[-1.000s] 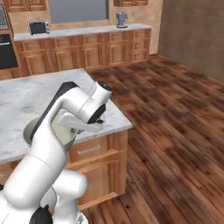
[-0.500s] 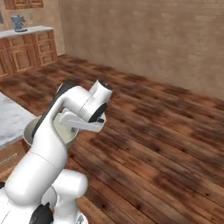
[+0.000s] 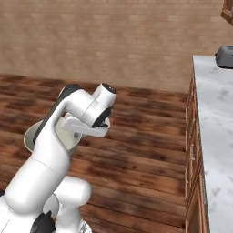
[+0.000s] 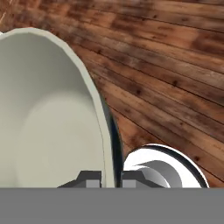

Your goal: Pick the cup and bowl from the counter and place them on the counter next to the sink.

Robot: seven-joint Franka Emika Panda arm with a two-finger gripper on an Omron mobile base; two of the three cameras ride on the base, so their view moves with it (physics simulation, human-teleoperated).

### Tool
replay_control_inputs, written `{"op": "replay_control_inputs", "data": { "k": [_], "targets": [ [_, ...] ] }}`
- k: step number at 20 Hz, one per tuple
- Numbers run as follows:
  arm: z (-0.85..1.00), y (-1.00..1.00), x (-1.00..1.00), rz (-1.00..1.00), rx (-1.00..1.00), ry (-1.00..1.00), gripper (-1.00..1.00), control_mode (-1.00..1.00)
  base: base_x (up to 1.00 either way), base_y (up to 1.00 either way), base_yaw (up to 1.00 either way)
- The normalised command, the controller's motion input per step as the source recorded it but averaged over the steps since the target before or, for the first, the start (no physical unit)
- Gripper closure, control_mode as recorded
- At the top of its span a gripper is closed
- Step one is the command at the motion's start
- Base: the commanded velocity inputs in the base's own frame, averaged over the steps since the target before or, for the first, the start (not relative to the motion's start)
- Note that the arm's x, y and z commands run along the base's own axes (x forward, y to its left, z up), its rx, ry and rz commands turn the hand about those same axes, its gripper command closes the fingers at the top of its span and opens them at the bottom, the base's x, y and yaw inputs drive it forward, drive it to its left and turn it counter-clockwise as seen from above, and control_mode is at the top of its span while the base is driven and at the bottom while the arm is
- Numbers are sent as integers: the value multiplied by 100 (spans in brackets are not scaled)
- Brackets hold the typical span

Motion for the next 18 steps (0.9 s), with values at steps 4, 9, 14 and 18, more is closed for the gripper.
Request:
{"op": "replay_control_inputs", "data": {
  "k": [4, 9, 14, 18],
  "targets": [
    [0, 0, 0, 0, 0, 0, 100, 100, 0, -72, -71],
    [0, 0, 0, 0, 0, 0, 100, 100, 0, -72, -66],
    [0, 0, 0, 0, 0, 0, 100, 100, 0, -24, -48],
    [0, 0, 0, 0, 0, 0, 100, 100, 0, -8, -46]
  ]
}}
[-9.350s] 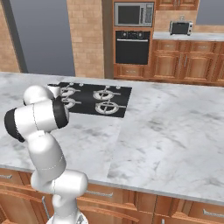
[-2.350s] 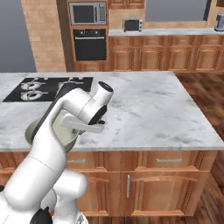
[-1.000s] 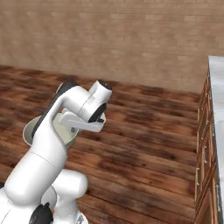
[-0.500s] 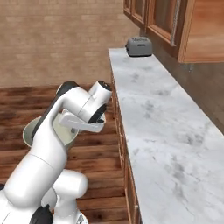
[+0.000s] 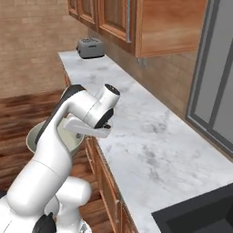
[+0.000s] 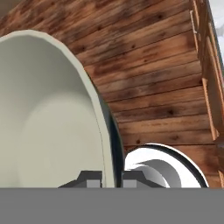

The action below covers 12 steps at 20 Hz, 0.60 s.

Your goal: Pick the cup and bowl from the counter and place them on the counter next to the sink.

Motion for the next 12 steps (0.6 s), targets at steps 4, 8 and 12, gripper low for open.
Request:
{"op": "replay_control_inputs", "data": {
  "k": [4, 8, 12],
  "targets": [
    [0, 0, 0, 0, 0, 0, 100, 100, 0, -1, -44],
    [0, 0, 0, 0, 0, 0, 100, 100, -12, 0, -38],
    [0, 0, 0, 0, 0, 0, 100, 100, -58, 2, -23]
  ]
}}
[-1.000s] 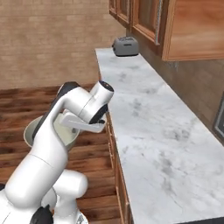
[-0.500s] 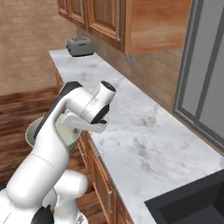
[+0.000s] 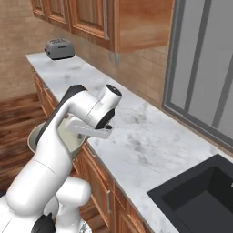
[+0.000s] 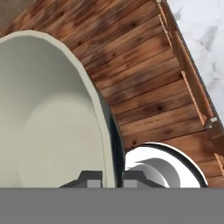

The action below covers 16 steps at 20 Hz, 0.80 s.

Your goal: Pick the cup and bowl from the counter and place them on the counter next to the sink.

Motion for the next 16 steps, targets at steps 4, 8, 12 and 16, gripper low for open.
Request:
{"op": "replay_control_inputs", "data": {
  "k": [4, 8, 12, 16],
  "targets": [
    [0, 0, 0, 0, 0, 0, 100, 100, -83, 0, -15],
    [0, 0, 0, 0, 0, 0, 100, 100, -98, 0, -8],
    [0, 0, 0, 0, 0, 0, 100, 100, -37, 0, -21],
    [0, 0, 0, 0, 0, 0, 100, 100, 0, 0, -49]
  ]
}}
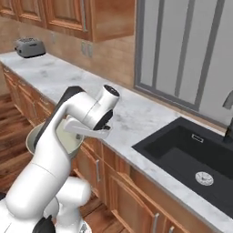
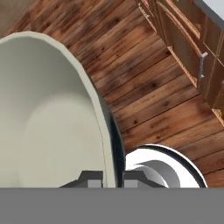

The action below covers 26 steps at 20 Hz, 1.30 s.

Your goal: Pick the cup and bowl from the counter and place them on the counter next to the sink.

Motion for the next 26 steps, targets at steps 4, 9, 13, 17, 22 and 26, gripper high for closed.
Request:
{"op": "replay_control_inputs", "data": {
  "k": [4, 9, 13, 17, 22, 26],
  "targets": [
    [0, 0, 0, 0, 0, 0, 100, 100, 2, 0, -61],
    [0, 0, 0, 0, 0, 0, 100, 100, 19, 5, -66],
    [0, 0, 0, 0, 0, 0, 100, 100, 46, 60, -52],
    [0, 0, 0, 0, 0, 0, 100, 100, 66, 90, -45],
    [0, 0, 0, 0, 0, 0, 100, 100, 67, 63, -42],
    [0, 0, 0, 0, 0, 0, 100, 100, 100, 23, -46]
  ]
}}
